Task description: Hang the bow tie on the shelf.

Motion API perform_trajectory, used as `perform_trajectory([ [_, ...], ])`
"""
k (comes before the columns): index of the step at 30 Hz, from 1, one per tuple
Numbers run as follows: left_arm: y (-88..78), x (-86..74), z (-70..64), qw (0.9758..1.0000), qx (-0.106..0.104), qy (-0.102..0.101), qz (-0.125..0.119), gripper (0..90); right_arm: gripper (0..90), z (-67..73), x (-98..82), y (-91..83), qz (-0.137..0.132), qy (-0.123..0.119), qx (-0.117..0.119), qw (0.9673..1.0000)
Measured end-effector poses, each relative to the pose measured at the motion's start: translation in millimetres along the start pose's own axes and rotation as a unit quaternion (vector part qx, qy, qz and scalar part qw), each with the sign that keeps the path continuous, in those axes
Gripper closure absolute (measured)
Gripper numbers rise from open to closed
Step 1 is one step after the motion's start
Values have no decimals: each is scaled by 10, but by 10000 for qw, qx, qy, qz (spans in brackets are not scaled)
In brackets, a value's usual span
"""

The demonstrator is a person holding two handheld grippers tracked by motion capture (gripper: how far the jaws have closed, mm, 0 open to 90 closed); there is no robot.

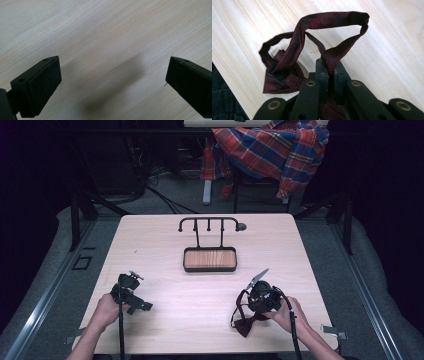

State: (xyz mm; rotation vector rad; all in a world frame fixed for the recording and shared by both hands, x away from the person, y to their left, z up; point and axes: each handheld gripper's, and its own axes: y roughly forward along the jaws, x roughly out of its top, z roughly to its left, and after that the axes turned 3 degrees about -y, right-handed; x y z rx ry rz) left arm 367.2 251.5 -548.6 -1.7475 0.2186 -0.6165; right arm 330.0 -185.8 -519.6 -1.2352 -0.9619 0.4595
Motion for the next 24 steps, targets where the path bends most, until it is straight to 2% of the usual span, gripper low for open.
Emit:
perform_trajectory([
  [6,1,1,-3,10000,0,-7,0,2,865,11,9,-107,-203,-55,-134,9997],
  [12,2,1,-2,10000,-4,-6,-4,2,867,24,9,-172,-387,-28,-166,9991],
  [18,1,1,-4,10000,-1,-14,-1,2,867,31,22,-195,-396,-79,-249,9989],
  [24,5,2,-3,10000,-8,-27,-4,2,872,25,24,-218,-521,-71,-300,9982],
])
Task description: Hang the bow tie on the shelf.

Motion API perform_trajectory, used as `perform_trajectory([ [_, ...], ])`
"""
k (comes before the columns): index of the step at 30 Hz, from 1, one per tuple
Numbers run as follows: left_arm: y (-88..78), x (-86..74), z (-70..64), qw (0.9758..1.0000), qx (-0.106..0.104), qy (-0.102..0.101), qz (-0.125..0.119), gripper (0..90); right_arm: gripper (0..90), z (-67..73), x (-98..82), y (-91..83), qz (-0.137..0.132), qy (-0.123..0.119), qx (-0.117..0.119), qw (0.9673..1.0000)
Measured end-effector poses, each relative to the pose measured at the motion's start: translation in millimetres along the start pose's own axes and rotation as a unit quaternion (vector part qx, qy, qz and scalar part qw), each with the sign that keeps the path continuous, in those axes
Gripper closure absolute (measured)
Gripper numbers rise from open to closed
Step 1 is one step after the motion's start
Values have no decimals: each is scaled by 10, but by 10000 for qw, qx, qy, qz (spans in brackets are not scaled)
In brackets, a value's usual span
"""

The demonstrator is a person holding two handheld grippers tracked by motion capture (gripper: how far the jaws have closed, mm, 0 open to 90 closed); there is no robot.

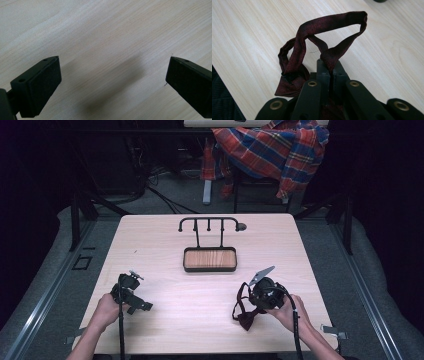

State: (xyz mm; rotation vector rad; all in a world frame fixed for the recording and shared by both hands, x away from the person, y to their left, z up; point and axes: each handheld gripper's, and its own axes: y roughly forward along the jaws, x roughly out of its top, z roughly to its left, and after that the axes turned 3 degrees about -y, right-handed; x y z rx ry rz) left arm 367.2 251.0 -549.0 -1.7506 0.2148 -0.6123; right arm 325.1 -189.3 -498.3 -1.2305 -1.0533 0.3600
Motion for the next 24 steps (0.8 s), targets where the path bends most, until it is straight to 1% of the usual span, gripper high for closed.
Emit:
perform_trajectory([
  [6,-3,0,-6,10000,7,-1,2,2,872,-1,17,-34,-96,6,-83,9999],
  [7,-3,0,-6,10000,7,0,4,1,873,-3,24,-44,-61,-34,-116,9999],
  [8,-2,0,-6,10000,8,-3,1,2,872,-5,27,-48,-82,-28,-121,9999],
  [12,6,2,-4,10000,4,-5,9,2,873,-23,49,-61,-175,4,-168,9997],
  [13,6,2,-5,10000,3,-3,7,1,873,-32,61,-71,-144,-24,-198,9997],
  [16,1,4,-8,10000,4,20,19,2,873,-50,83,-78,-213,-11,-245,9995],
  [17,1,4,-8,10000,4,20,19,1,873,-50,83,-78,-213,-11,-245,9995],
  [20,7,8,-9,10000,15,41,39,1,873,-76,102,-90,-182,-47,-341,9992],
  [24,4,8,-10,10000,18,45,35,2,874,-98,127,-96,-221,-51,-420,9989],
])
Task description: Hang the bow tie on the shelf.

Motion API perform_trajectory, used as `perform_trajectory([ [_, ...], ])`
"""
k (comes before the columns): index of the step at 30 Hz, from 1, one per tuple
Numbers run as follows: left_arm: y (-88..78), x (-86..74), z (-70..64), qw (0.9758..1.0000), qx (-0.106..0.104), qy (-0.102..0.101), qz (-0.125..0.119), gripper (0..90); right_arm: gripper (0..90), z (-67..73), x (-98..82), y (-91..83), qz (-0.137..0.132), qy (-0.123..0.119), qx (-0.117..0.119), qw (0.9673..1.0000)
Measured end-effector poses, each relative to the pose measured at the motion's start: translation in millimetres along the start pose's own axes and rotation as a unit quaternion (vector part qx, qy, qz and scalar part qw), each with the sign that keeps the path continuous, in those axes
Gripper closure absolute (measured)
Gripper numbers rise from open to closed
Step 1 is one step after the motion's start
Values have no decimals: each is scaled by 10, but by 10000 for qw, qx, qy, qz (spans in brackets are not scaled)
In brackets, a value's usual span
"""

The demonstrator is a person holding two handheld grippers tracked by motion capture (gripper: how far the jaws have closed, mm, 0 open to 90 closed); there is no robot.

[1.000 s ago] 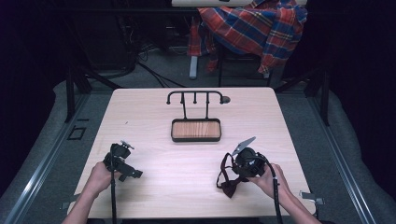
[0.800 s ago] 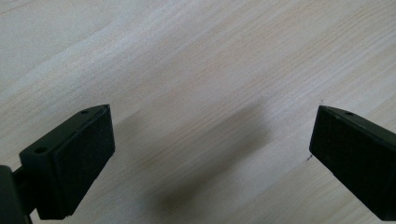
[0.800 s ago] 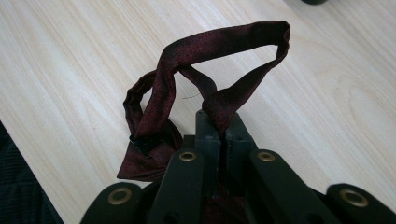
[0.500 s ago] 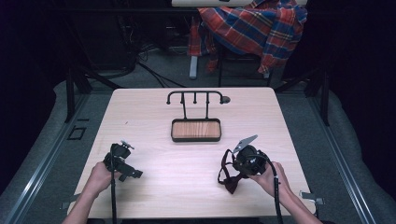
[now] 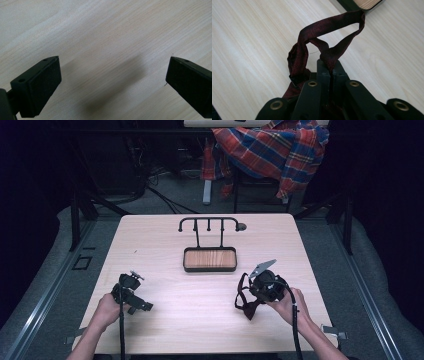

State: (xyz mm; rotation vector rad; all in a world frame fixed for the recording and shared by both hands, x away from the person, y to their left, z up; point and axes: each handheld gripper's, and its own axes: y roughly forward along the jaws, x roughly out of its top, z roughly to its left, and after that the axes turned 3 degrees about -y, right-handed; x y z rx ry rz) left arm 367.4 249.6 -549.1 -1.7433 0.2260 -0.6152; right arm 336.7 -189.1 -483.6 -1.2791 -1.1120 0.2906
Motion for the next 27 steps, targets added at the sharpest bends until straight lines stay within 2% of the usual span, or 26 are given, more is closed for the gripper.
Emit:
perform_trajectory([
  [14,-1,-4,6,10000,2,-13,-21,1,874,-75,193,-37,-148,-101,-221,9996],
  [18,-2,-6,4,10000,-1,-35,-19,2,875,-103,246,-39,-272,-70,-243,9993],
  [27,-4,-5,5,10000,-10,-30,-34,1,875,-151,357,-47,-320,-111,-310,9989],
])
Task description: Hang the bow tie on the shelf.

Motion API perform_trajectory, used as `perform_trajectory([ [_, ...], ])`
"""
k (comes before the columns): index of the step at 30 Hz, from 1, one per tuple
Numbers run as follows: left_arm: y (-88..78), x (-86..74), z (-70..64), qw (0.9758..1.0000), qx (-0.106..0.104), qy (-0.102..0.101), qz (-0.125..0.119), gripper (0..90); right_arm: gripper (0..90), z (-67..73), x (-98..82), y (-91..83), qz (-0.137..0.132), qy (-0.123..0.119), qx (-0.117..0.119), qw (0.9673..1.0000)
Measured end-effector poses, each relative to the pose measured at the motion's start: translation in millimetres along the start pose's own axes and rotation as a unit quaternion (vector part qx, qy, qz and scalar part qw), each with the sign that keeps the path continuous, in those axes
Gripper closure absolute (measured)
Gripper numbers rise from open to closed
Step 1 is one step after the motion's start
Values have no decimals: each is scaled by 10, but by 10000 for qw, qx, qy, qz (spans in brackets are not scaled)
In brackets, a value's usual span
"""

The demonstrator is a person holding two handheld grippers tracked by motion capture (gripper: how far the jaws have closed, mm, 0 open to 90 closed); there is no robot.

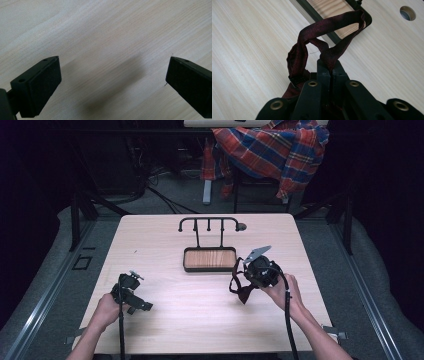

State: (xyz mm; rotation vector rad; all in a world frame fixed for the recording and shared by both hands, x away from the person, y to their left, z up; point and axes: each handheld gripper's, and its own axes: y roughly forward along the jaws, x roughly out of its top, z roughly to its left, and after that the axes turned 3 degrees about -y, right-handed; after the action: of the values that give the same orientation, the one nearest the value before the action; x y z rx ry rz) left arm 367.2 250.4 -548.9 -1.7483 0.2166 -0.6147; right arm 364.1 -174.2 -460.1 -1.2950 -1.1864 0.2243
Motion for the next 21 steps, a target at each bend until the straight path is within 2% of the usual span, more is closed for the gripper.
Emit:
perform_trajectory([
  [15,2,4,2,10000,-14,6,11,1,876,-82,174,-17,-242,23,-52,9997],
  [21,4,1,4,10000,-18,-5,-1,1,876,-105,238,-6,-238,2,-57,9997],
])
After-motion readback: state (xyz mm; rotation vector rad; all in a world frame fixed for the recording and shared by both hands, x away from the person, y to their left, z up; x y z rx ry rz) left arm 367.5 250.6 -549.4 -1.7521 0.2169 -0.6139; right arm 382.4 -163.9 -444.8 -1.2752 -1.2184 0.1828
